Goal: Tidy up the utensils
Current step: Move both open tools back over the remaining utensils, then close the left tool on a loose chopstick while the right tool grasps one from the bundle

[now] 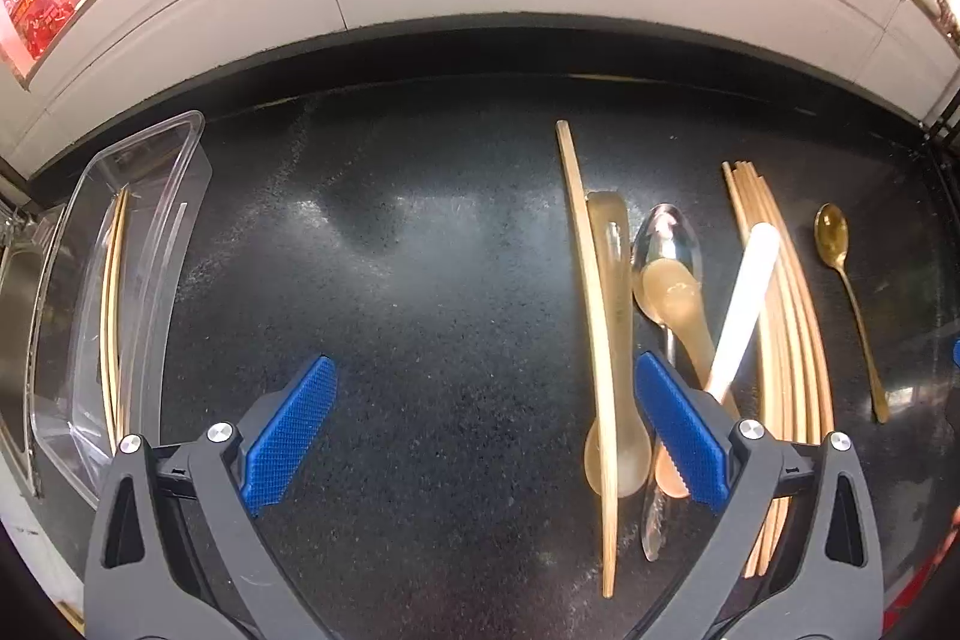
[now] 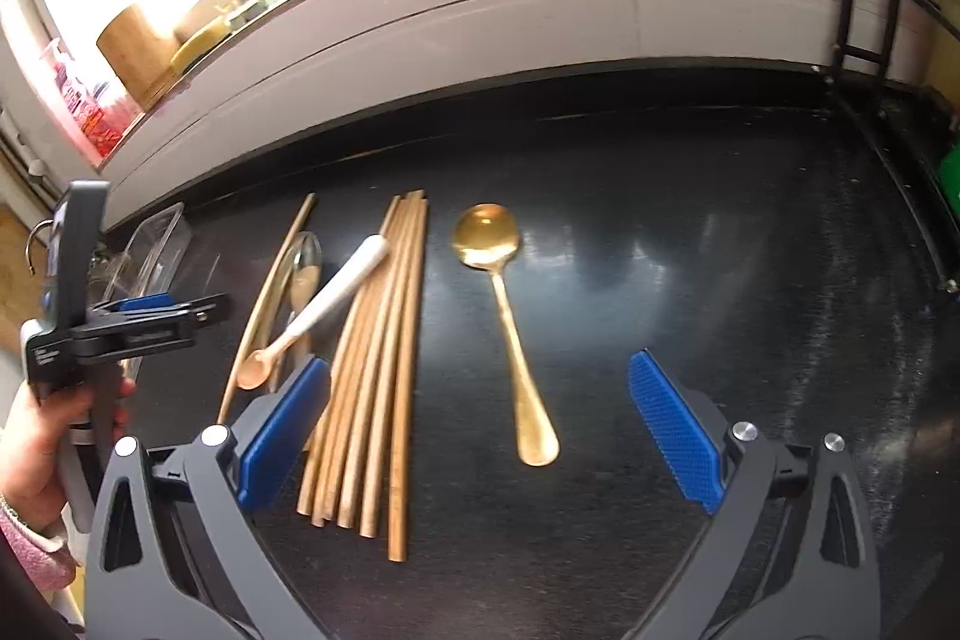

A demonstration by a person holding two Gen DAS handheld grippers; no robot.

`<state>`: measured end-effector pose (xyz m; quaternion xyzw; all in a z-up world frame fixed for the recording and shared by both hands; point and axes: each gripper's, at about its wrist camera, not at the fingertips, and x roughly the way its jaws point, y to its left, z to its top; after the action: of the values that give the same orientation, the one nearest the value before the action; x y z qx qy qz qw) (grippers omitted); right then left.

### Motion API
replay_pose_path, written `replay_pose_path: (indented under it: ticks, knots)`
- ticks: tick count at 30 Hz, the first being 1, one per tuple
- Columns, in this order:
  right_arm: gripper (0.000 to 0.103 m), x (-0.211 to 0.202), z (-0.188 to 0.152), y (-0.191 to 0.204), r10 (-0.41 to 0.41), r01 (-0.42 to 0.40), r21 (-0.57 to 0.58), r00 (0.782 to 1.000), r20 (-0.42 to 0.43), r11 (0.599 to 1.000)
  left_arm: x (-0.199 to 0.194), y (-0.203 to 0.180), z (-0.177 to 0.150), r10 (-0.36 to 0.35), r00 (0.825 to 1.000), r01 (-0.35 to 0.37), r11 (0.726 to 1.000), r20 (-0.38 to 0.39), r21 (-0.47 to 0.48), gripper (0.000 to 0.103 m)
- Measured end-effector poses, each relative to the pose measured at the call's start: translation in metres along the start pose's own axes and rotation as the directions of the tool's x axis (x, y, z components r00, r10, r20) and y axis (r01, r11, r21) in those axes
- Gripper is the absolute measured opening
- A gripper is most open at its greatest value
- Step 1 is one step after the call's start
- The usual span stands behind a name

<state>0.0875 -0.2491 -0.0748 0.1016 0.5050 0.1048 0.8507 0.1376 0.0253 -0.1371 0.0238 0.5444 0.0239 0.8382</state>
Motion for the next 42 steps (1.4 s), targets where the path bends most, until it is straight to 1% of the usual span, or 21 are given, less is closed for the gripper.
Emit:
replay_pose_path:
  ticks: [4,6,7,9,12,14,17,19,23,28,30,33,36,38,40,41,42]
  knots:
    - [0.096,0.013,-0.003,0.008,-0.004,0.003,-0.028,0.999,-0.035,1.0,0.01,-0.006,0.005,0.0,1.0,0.0,0.999,-0.011,0.046,0.097]
    - [0.096,0.018,-0.005,0.011,0.0,-0.001,-0.022,0.998,-0.056,1.0,0.015,-0.011,0.007,0.013,1.0,-0.012,0.996,-0.015,0.087,0.097]
    - [0.096,0.02,-0.007,0.013,0.0,-0.002,-0.018,0.998,-0.064,1.0,0.018,-0.011,0.008,0.018,1.0,-0.017,0.996,-0.017,0.093,0.097]
    - [0.096,0.022,-0.007,0.017,-0.013,0.011,-0.031,0.998,-0.067,0.999,0.025,-0.008,0.011,0.025,0.999,-0.023,0.996,-0.027,0.085,0.097]
    - [0.096,0.024,-0.003,0.021,-0.018,0.016,-0.029,0.998,-0.062,0.999,0.033,0.002,0.014,0.003,0.999,0.0,0.997,-0.036,0.074,0.097]
    - [0.096,0.025,-0.001,0.023,-0.016,0.015,-0.019,0.998,-0.058,1.0,0.036,0.007,0.015,0.031,0.999,-0.027,0.995,-0.034,0.096,0.097]
    - [0.096,0.029,0.0,0.03,-0.012,0.01,-0.027,0.998,-0.062,1.0,0.032,0.021,0.02,0.024,1.0,-0.023,0.997,-0.017,0.068,0.097]
    - [0.096,0.033,0.002,0.036,-0.011,0.009,-0.033,0.998,-0.064,0.999,0.03,0.026,0.022,0.03,0.999,-0.029,0.997,-0.014,0.077,0.097]
    - [0.096,0.041,0.002,0.046,0.013,-0.015,-0.027,0.997,-0.076,1.0,0.029,0.024,0.024,0.008,1.0,-0.005,0.996,-0.027,0.09,0.097]
    - [0.096,0.05,-0.001,0.052,0.046,-0.051,-0.048,0.995,-0.094,0.998,0.03,0.01,0.02,0.013,0.999,-0.011,0.996,-0.031,0.089,0.097]
    - [0.096,0.054,-0.001,0.051,0.042,-0.048,-0.051,0.993,-0.106,0.998,0.033,0.012,0.014,0.013,0.999,-0.01,0.997,-0.032,0.072,0.097]
    - [0.096,0.059,0.0,0.046,0.013,-0.018,-0.038,0.993,-0.119,0.999,0.037,0.018,0.013,0.017,0.999,-0.015,0.999,-0.035,0.046,0.097]
    - [0.096,0.059,0.001,0.041,-0.004,-0.001,-0.042,0.993,-0.12,0.999,0.043,0.019,0.011,0.026,0.999,-0.024,0.999,-0.042,0.048,0.097]
    - [0.093,0.061,0.001,0.039,-0.005,-0.001,-0.045,0.991,-0.131,0.999,0.045,0.019,0.009,0.03,0.999,-0.028,0.998,-0.044,0.054,0.097]
    - [0.072,0.063,0.002,0.037,-0.036,0.028,-0.058,0.989,-0.143,0.998,0.05,0.023,0.01,0.029,0.999,-0.027,0.998,-0.044,0.055,0.097]
    - [0.069,0.065,0.003,0.037,-0.045,0.036,-0.06,0.988,-0.147,0.998,0.052,0.024,0.011,0.03,0.999,-0.027,0.998,-0.043,0.054,0.097]
    - [0.068,0.068,0.003,0.036,-0.051,0.041,-0.064,0.986,-0.161,0.997,0.054,0.026,0.012,0.028,0.999,-0.026,0.998,-0.043,0.055,0.097]
